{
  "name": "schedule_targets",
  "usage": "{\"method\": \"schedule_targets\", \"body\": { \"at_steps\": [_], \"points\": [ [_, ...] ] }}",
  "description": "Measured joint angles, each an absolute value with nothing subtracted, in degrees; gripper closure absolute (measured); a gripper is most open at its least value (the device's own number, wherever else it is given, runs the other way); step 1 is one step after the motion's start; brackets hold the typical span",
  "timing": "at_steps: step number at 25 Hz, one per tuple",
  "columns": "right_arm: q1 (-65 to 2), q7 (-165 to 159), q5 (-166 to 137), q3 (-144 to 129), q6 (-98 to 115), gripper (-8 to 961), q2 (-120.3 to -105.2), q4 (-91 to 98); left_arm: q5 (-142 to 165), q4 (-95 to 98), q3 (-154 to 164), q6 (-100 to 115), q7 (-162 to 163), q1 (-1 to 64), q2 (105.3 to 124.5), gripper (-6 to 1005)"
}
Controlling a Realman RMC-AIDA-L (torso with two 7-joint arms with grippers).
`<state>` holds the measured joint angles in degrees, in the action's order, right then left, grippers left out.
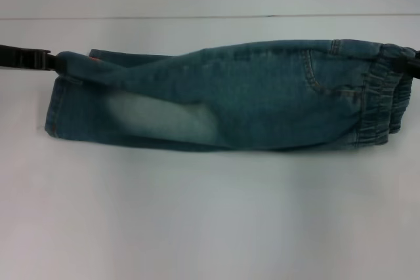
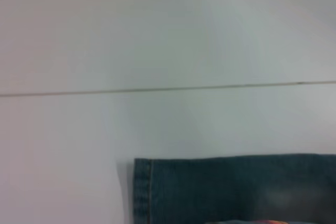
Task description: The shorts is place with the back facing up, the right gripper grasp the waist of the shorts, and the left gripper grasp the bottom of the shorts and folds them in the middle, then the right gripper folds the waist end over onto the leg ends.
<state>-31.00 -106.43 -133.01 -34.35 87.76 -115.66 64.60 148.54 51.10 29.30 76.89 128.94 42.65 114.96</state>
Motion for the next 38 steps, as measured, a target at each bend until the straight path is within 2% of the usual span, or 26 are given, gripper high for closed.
{"method": "schedule_targets", "body": {
  "at_steps": [13,19,27,34,35,38],
  "points": [
    [-31.9,-100.8,-133.2,-35.5,78.1,902,-115.78,58.2,148.5,47.0,30.1,67.3,129.0,45.0,116.33,907],
    [-31.4,-99.3,-132.9,-35.4,74.4,854,-116.53,57.1,148.7,45.8,30.3,64.4,129.2,45.2,116.75,881],
    [-31.6,-99.9,-132.9,-34.7,67.0,789,-115.9,52.5,149.1,45.6,35.0,59.9,130.4,45.1,117.31,846],
    [-32.2,-100.2,-134.0,-36.6,66.0,733,-115.99,52.1,148.9,44.5,36.1,58.6,130.4,46.0,117.65,815],
    [-32.3,-100.2,-134.2,-36.8,65.8,725,-116.09,52.1,148.8,44.6,36.1,58.7,130.3,46.0,117.67,741],
    [-32.5,-100.3,-134.4,-36.9,65.1,582,-116.35,52.1,148.7,44.9,36.5,59.8,129.7,46.0,117.77,543]
  ]
}}
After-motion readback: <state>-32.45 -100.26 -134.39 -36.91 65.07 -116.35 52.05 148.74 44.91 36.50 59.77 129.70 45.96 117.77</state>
